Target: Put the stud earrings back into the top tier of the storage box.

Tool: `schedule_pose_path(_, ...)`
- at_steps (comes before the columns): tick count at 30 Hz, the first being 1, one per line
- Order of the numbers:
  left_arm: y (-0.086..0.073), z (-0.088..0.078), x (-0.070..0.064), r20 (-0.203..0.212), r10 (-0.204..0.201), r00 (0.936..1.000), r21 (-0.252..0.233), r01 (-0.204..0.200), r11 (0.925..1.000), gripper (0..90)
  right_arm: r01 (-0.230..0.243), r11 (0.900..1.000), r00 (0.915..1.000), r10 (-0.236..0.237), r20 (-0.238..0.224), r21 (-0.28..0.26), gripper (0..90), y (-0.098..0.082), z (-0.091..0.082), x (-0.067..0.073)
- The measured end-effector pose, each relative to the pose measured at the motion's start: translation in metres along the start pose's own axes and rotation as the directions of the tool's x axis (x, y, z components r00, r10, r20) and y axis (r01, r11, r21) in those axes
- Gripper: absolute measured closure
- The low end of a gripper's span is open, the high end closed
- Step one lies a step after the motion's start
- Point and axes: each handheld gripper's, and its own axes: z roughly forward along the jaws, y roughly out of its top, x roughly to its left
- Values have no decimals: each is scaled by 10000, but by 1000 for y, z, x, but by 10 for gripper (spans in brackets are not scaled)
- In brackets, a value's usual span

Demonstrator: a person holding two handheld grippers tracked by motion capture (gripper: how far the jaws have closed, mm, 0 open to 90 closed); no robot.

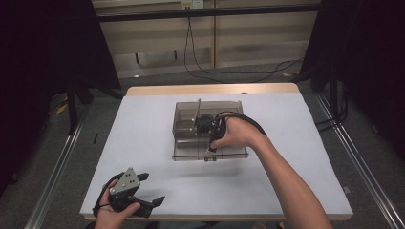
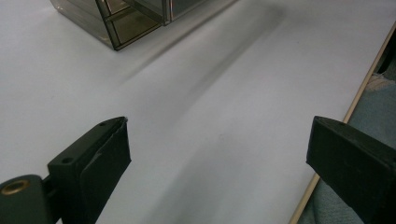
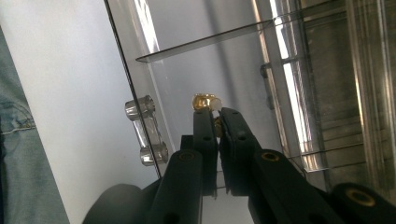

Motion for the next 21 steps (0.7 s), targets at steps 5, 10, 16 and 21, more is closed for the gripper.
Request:
schedule_pose_path(5,0,0,0,-2,-40,10000,29,40,10000,61,-126,9997,9999,125,-26,-221,833,-3,-2,1)
schedule_pose_path(10,0,0,0,-26,-41,10000,68,42,10000,61,-194,9979,9998,187,-122,-621,818,-6,-11,0)
schedule_pose_path(16,0,0,0,-25,-53,10000,-41,53,10000,60,-449,9916,9988,425,-226,-1214,789,-13,-20,1)
schedule_pose_path(21,0,0,1,3,-74,10000,-70,74,9999,60,-752,9777,9970,704,-315,-1959,789,-23,-25,2)
